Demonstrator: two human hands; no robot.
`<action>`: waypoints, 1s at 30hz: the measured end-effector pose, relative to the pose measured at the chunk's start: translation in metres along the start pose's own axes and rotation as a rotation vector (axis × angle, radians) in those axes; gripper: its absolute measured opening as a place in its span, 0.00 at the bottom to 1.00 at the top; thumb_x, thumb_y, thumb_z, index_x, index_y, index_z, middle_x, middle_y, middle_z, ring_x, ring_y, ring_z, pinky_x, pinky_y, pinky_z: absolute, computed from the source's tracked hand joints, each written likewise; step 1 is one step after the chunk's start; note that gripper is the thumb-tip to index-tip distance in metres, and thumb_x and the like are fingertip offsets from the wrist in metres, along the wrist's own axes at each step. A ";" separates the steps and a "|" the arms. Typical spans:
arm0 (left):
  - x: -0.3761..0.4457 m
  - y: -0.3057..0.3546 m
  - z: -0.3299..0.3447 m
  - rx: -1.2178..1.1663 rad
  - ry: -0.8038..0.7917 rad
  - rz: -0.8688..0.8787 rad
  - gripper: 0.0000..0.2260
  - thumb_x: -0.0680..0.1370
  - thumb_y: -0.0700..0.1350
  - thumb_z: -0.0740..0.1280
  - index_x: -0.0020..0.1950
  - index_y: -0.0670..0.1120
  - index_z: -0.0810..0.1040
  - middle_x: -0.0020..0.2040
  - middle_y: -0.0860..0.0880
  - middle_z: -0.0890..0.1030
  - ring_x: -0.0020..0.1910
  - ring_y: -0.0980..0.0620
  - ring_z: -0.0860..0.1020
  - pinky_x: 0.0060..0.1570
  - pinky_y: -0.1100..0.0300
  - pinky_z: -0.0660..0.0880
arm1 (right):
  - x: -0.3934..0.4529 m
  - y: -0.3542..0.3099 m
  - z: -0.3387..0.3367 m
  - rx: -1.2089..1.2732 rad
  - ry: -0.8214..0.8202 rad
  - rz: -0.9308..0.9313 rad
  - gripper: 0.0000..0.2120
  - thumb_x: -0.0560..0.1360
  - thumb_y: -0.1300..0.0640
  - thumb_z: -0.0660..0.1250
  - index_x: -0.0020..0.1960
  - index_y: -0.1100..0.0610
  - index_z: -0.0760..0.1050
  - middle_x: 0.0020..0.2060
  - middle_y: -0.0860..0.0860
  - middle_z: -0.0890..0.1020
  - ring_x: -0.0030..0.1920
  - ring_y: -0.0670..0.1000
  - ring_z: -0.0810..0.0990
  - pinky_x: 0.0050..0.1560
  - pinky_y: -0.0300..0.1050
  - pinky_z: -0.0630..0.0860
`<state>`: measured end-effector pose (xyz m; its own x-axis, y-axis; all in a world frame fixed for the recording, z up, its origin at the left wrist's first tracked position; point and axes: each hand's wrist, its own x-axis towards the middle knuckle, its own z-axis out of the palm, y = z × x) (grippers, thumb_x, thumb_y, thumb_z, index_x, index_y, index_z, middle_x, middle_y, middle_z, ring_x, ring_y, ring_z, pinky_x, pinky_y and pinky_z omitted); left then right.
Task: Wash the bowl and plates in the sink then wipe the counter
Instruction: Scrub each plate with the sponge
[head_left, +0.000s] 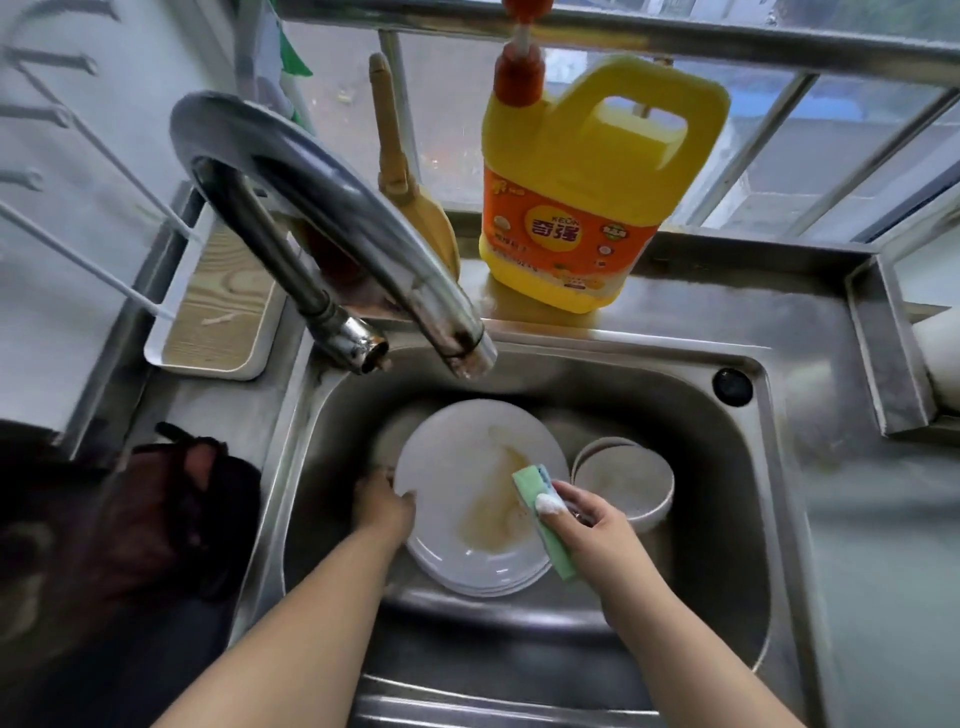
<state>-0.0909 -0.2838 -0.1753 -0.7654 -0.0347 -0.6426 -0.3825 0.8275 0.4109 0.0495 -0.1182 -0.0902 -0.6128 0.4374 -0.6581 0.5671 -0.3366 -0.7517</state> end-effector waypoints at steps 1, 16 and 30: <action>0.002 0.000 -0.001 -0.017 0.002 0.000 0.15 0.74 0.37 0.69 0.60 0.36 0.75 0.59 0.38 0.78 0.58 0.40 0.77 0.54 0.57 0.72 | 0.000 0.000 0.001 0.004 0.006 0.002 0.09 0.73 0.57 0.71 0.47 0.43 0.76 0.45 0.43 0.83 0.46 0.42 0.81 0.44 0.35 0.75; -0.008 0.012 -0.016 -0.273 -0.154 -0.008 0.12 0.78 0.36 0.61 0.60 0.39 0.75 0.53 0.41 0.79 0.55 0.40 0.77 0.54 0.54 0.74 | -0.005 0.001 0.003 0.020 0.065 -0.007 0.11 0.74 0.56 0.70 0.54 0.46 0.75 0.49 0.45 0.82 0.50 0.44 0.80 0.43 0.34 0.74; -0.060 0.007 -0.064 -0.364 -0.206 0.075 0.15 0.80 0.36 0.59 0.66 0.46 0.71 0.57 0.45 0.77 0.56 0.44 0.75 0.58 0.46 0.75 | -0.048 -0.002 -0.053 0.068 0.193 -0.053 0.17 0.74 0.55 0.70 0.62 0.52 0.76 0.53 0.50 0.82 0.53 0.49 0.80 0.47 0.41 0.75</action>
<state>-0.0804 -0.3116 -0.0927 -0.6928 0.1612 -0.7029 -0.5159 0.5701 0.6394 0.1063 -0.0941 -0.0548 -0.5202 0.6051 -0.6026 0.4946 -0.3618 -0.7902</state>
